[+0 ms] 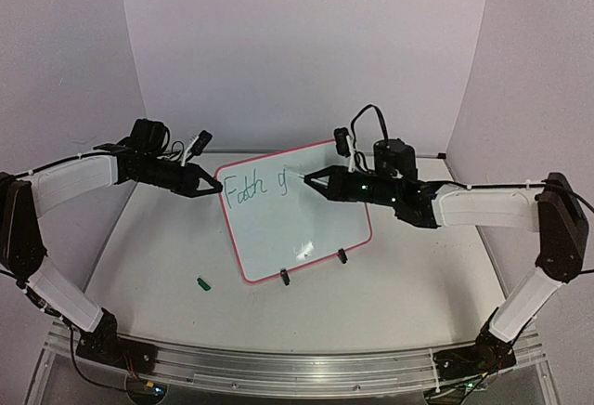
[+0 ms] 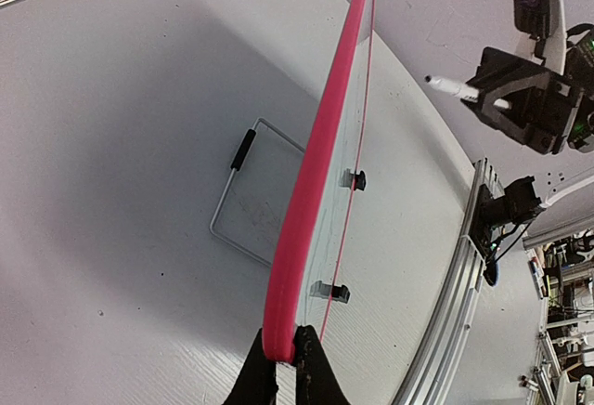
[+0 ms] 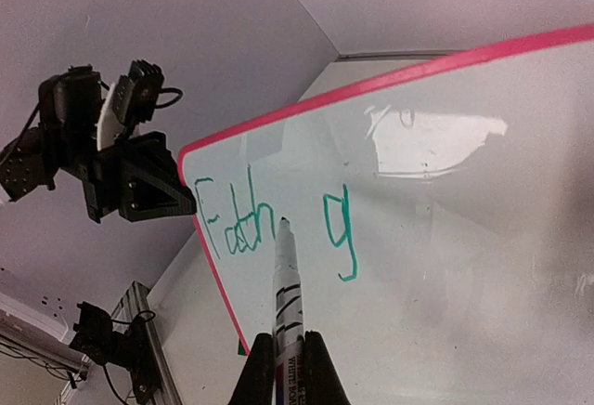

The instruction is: Write a sentence on the whiteboard

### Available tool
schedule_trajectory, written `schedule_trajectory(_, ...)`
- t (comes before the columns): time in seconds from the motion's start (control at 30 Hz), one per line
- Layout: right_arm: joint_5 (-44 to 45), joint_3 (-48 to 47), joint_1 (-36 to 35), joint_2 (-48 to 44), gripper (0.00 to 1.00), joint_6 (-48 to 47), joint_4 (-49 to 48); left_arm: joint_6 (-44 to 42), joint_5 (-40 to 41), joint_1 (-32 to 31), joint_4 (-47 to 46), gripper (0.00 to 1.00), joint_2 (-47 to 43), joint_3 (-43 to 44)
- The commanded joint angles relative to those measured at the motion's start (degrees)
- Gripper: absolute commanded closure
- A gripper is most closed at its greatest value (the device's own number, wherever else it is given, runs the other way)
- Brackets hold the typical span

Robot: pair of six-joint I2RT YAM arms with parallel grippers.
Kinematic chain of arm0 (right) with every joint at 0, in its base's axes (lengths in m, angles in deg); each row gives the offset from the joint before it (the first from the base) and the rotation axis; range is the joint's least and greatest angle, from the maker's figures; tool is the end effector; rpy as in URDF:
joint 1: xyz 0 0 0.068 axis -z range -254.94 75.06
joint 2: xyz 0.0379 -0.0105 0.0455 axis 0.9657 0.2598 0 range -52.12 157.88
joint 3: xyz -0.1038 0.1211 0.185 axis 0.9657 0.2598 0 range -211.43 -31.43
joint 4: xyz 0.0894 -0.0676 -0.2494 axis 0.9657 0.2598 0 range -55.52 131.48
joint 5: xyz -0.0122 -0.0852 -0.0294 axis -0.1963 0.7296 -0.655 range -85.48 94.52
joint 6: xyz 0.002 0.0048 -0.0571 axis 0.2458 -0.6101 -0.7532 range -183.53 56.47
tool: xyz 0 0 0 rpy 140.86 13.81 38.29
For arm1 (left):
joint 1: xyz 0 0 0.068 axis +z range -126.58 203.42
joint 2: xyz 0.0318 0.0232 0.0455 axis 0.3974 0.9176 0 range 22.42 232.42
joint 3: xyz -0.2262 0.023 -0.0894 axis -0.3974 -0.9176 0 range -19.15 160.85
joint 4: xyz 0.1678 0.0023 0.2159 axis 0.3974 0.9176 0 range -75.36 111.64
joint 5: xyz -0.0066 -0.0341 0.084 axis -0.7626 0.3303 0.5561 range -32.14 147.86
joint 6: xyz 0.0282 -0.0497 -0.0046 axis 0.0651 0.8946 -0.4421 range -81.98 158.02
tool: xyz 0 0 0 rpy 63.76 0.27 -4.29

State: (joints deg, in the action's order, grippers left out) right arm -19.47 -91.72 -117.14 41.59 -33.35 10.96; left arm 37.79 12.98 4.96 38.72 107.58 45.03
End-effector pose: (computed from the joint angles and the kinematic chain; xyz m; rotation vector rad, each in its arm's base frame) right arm 0.2799 0.2760 0.2363 -0.5314 1.8364 1.2568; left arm 0.3086 -0.1332 0.2381 0.7529 2.1820 -1.0769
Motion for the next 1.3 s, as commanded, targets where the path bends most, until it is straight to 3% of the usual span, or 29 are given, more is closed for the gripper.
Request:
schedule_trajectory(0.0,2.4,0.02,0.99,-1.67,1.0,0.13,-2.0,-4.44,3.01,-2.3,4.55,1.0,2.04,-0.04)
schedule_trajectory(0.8,3.01,-5.7,1.74,5.5,1.0,-1.26,1.15,-4.64,3.22,-2.39,4.68,1.0,2.24,-0.01)
schedule_trajectory(1.27,3.37,-1.78,1.83,4.85,1.0,-0.86,2.26,-4.71,3.22,-2.46,4.74,1.0,2.29,0.02)
